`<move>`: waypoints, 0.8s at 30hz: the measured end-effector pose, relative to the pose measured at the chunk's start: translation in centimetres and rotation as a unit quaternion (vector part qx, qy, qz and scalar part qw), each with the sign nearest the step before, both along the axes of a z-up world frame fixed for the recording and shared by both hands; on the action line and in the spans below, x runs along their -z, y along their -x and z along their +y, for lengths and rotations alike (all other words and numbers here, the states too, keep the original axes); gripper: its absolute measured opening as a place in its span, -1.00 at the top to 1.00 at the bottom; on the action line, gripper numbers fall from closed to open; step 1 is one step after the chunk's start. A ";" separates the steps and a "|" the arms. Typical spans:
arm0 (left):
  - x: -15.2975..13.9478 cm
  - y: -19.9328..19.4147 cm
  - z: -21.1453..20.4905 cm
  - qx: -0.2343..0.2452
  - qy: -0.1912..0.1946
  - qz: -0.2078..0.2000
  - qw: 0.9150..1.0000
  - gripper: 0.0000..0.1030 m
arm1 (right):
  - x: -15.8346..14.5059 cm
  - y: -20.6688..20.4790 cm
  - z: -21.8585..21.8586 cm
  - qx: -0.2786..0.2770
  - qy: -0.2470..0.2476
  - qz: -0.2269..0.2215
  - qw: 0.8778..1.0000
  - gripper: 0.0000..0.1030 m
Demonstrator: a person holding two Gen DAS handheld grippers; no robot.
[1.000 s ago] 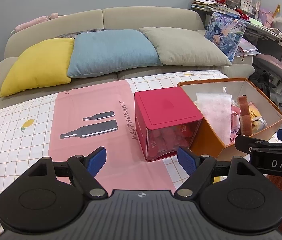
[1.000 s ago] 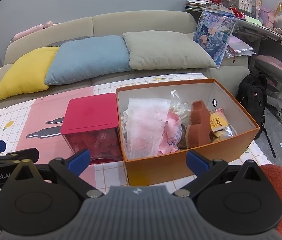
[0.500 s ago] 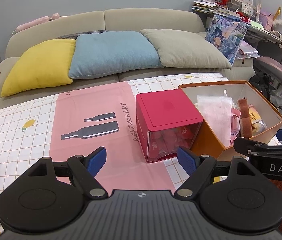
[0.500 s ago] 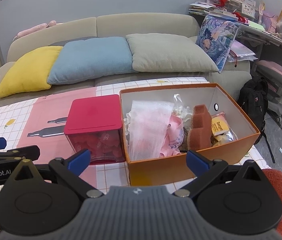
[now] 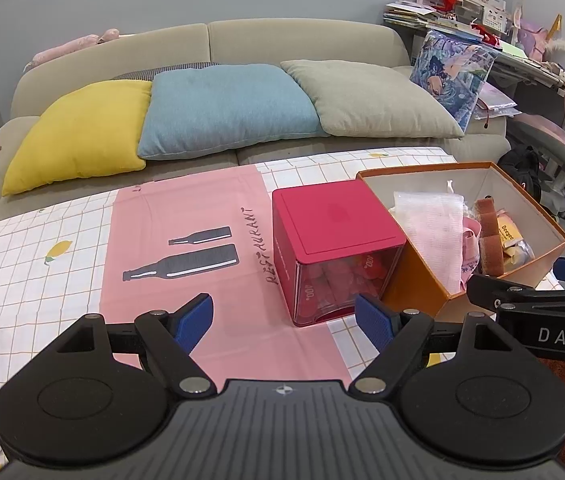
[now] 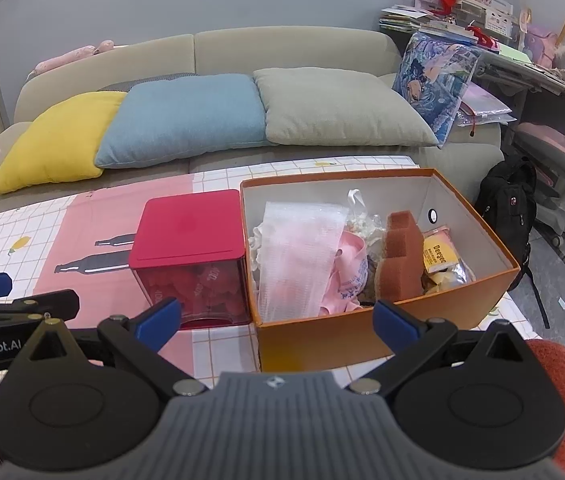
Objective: Organize soft objects
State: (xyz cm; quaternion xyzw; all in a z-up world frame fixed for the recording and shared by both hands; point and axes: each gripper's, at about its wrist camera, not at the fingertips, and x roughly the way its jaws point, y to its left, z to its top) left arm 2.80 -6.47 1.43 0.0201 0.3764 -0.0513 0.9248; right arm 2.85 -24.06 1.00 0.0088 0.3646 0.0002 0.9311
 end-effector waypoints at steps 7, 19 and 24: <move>0.0 0.0 0.0 0.000 0.000 -0.001 1.000 -0.83 | 0.0 0.0 0.0 -0.002 0.001 -0.001 1.000 -0.94; -0.2 0.2 0.0 0.000 -0.001 -0.004 1.000 -0.83 | 0.0 0.0 0.0 -0.002 0.000 -0.002 1.000 -0.94; -0.3 0.3 0.0 -0.001 -0.002 -0.004 1.000 -0.83 | -0.1 0.1 0.1 -0.003 0.000 -0.003 1.000 -0.94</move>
